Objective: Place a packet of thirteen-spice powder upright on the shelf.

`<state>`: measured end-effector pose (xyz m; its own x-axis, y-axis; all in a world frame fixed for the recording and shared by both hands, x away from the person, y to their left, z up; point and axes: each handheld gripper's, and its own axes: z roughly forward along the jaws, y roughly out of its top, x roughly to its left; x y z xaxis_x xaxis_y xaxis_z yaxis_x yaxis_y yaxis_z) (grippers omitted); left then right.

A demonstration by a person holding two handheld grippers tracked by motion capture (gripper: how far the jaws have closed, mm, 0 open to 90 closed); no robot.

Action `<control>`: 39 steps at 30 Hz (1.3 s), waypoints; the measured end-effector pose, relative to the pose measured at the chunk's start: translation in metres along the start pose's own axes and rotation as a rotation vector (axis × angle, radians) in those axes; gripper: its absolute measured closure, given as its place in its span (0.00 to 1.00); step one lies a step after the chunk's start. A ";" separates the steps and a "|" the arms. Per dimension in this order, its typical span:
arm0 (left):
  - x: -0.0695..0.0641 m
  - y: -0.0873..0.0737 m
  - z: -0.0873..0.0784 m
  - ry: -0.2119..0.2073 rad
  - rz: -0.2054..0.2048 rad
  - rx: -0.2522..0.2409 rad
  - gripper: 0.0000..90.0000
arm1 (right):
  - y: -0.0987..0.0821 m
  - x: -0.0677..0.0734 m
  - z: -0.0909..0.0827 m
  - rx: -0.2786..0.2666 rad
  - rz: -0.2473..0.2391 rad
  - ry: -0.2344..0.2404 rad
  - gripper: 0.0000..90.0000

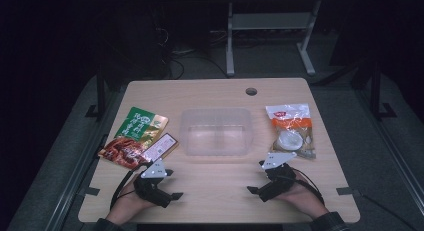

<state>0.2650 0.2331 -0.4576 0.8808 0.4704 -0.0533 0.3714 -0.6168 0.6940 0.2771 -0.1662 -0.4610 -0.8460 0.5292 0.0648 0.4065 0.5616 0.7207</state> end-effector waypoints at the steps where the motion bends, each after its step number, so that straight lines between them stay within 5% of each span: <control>1: 0.001 0.000 -0.001 0.005 0.004 0.006 0.15 | 0.000 0.000 0.000 0.000 0.000 0.000 0.03; 12: 0.019 -0.003 -0.023 0.039 -0.086 -0.038 0.25 | 0.000 0.001 -0.003 -0.016 0.001 0.005 0.05; 21: 0.034 0.000 -0.034 0.069 -0.116 -0.043 0.29 | 0.000 0.001 -0.004 -0.028 -0.001 0.012 0.06; 39: 0.060 0.011 -0.047 0.179 -0.111 -0.055 0.26 | 0.001 0.001 -0.003 -0.009 -0.003 0.057 0.15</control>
<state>0.3079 0.2839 -0.4198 0.7673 0.6413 -0.0067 0.4423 -0.5216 0.7296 0.2759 -0.1671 -0.4585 -0.8654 0.4906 0.1016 0.4013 0.5575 0.7268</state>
